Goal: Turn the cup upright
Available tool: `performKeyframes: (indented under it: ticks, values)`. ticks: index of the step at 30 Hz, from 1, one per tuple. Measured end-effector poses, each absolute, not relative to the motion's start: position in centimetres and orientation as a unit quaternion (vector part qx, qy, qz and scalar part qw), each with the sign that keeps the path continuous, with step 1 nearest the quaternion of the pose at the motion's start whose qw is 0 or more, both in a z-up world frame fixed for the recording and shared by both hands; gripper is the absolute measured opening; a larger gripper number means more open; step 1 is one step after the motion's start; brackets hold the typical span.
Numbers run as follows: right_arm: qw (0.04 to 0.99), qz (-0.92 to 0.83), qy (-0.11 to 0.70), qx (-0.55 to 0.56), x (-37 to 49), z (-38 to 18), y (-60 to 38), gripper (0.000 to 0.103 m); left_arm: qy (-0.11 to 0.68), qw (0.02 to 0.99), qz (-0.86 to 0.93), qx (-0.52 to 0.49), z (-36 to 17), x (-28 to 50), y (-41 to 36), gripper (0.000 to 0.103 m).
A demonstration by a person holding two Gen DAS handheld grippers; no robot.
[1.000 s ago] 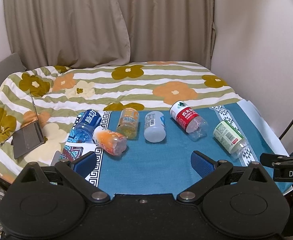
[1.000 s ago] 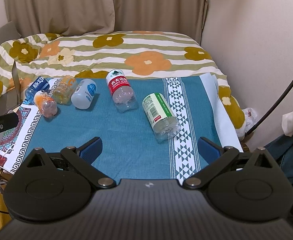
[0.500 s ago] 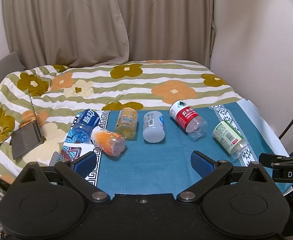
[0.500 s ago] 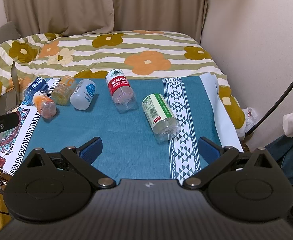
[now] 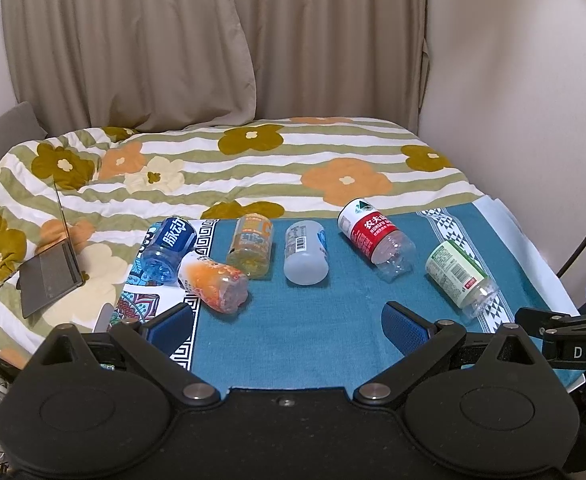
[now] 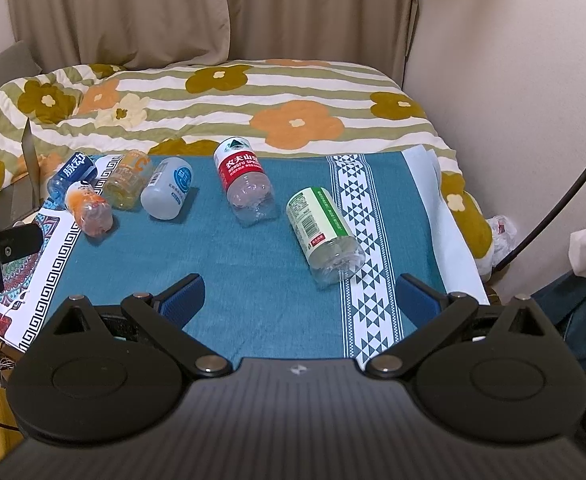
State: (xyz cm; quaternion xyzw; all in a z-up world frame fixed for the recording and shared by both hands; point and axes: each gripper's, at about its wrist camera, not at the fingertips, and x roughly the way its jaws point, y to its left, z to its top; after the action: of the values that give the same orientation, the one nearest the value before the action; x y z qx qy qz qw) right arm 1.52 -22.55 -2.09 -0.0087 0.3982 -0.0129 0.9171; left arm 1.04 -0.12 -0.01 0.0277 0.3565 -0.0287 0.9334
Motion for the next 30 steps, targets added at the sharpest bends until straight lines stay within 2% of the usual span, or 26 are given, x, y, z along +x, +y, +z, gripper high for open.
performKeyframes:
  ticks: [30]
  values:
    - [0.912, 0.026, 0.410, -0.020, 3.7, -2.1, -23.5, 0.103, 0.374, 0.927, 0.002, 0.014, 0.0, 2.4, -1.2, 0.102]
